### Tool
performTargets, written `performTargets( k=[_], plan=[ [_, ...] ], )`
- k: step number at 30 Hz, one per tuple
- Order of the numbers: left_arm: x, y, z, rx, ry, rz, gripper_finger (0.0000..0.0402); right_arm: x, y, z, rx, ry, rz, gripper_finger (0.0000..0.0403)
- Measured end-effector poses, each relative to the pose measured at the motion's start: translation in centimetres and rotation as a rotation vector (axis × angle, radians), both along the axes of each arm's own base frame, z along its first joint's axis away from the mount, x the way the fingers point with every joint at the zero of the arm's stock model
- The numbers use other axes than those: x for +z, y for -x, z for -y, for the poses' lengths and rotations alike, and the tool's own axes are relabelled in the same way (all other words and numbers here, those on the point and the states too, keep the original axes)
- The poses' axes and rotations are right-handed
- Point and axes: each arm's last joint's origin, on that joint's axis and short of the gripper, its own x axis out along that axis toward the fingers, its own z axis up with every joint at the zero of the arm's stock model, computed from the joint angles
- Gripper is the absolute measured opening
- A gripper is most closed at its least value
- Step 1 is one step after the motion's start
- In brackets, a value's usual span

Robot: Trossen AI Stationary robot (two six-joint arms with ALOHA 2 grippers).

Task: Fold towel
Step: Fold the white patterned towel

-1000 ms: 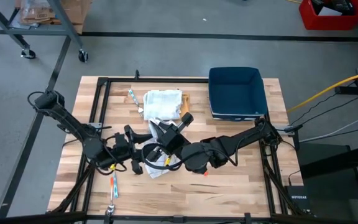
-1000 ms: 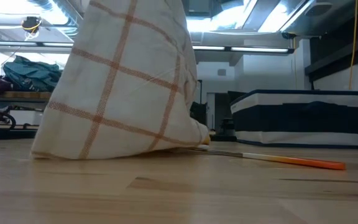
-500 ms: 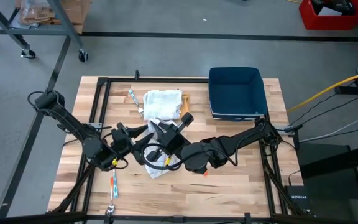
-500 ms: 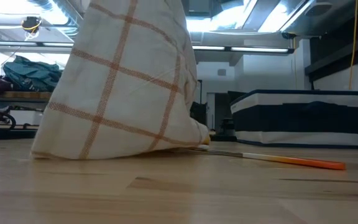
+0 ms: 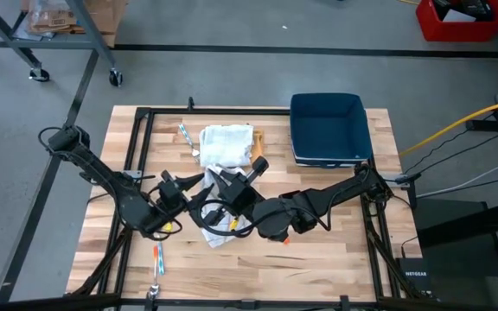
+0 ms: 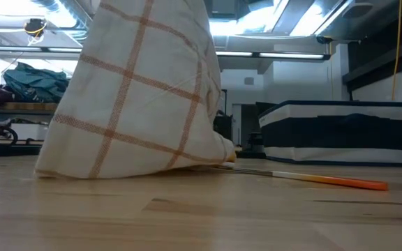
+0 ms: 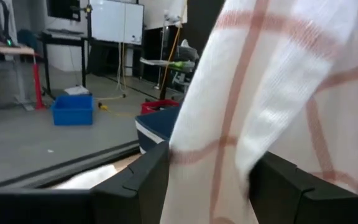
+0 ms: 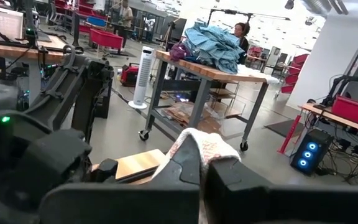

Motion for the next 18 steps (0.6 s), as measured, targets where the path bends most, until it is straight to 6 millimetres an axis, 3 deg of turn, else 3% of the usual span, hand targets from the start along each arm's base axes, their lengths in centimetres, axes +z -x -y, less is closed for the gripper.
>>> performTargets(
  k=[18],
  plan=[
    [-2.9,0.0,0.0,-0.025,0.166,0.056,0.0182,0.5,-0.1,-0.2,0.076,-0.022,0.058,0.0001]
  ],
)
